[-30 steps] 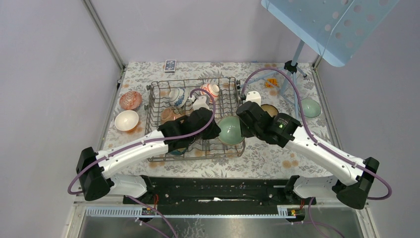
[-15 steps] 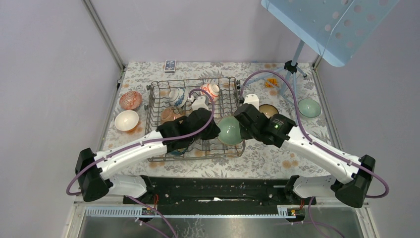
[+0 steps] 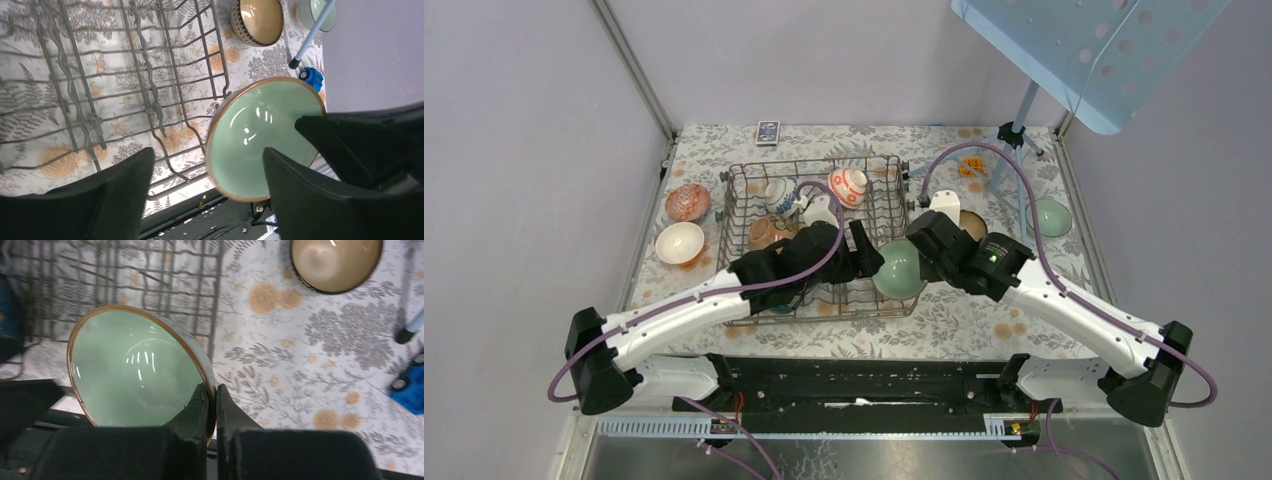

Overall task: Unload the bowls from the dish rack
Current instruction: Place the bowl with the bowl.

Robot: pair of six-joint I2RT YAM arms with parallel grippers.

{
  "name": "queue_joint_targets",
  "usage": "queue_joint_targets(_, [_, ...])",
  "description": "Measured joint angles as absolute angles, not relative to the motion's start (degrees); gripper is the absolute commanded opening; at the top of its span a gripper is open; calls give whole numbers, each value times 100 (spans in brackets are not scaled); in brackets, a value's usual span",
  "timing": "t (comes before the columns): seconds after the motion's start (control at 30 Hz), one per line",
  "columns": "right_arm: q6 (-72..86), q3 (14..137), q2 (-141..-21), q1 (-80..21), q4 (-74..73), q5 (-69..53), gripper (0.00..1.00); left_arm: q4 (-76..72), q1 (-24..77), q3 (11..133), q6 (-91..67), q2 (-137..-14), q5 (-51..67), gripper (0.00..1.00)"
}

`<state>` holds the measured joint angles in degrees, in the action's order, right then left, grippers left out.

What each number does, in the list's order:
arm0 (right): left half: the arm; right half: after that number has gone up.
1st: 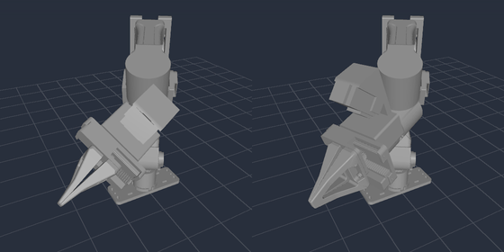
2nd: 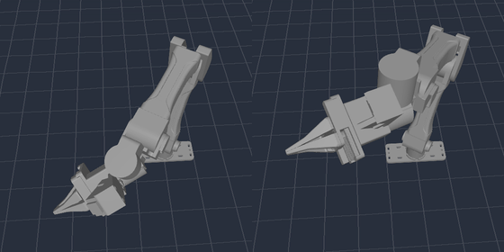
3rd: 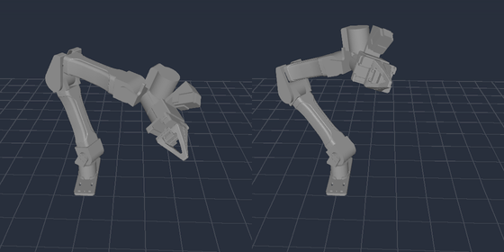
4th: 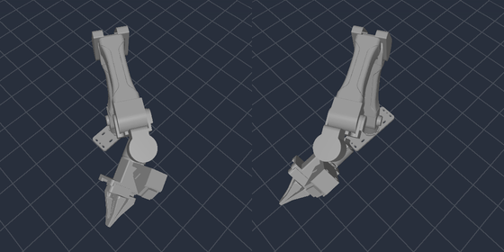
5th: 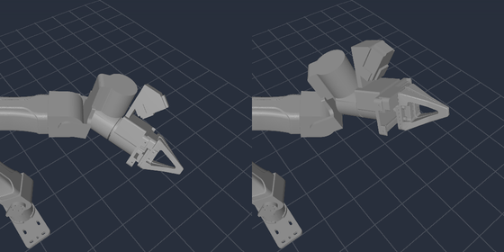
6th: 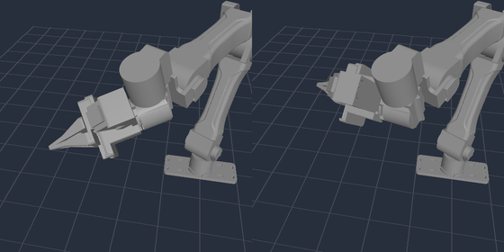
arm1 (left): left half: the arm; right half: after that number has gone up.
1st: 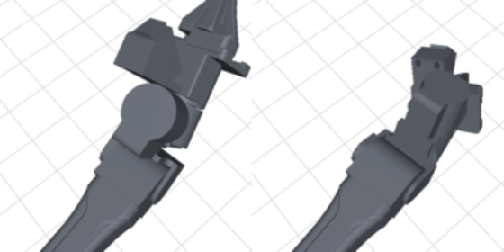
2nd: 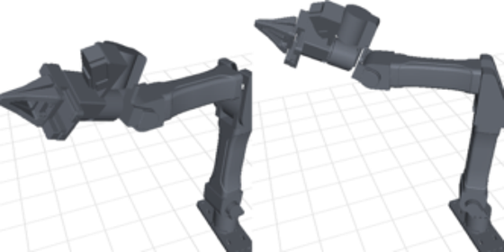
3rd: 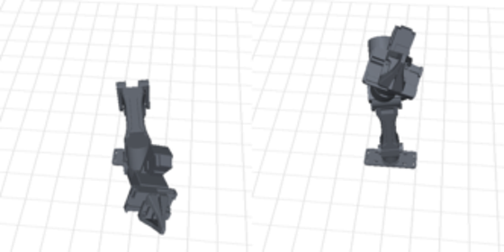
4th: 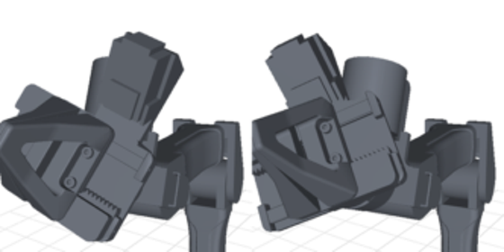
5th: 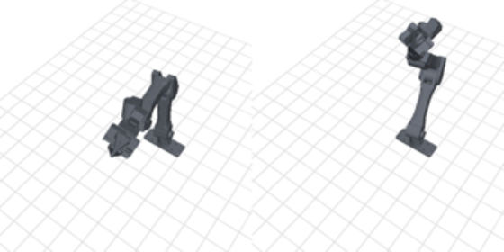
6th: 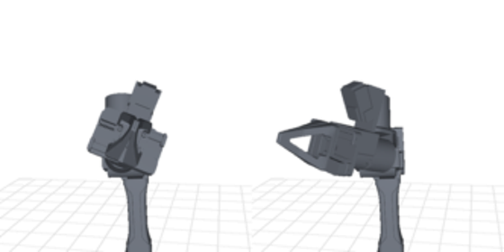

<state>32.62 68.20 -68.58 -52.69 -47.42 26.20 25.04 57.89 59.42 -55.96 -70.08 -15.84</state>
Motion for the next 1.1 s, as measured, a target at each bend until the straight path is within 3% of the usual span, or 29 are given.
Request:
queue_joint_targets(0.07, [3177, 6757, -6753, -5218, -4950, 2692, 0, 2405, 5789, 5822, -5605, -6803, -1568, 98])
queue_joint_targets(0.33, [2976, 6427, -5909, -4451, -5572, 2991, 0, 2272, 5789, 5170, -5710, -5865, -1647, 99])
queue_joint_targets(0.7, [3129, 5769, -5212, -2086, -5435, 2156, 0, 2182, 5789, 4788, -5811, -5623, -1678, 98])
queue_joint_targets(1.1, [4003, 5835, -5487, 89, -4582, 1802, 0, 1857, 5789, 4565, -5929, -5502, -1422, 98])
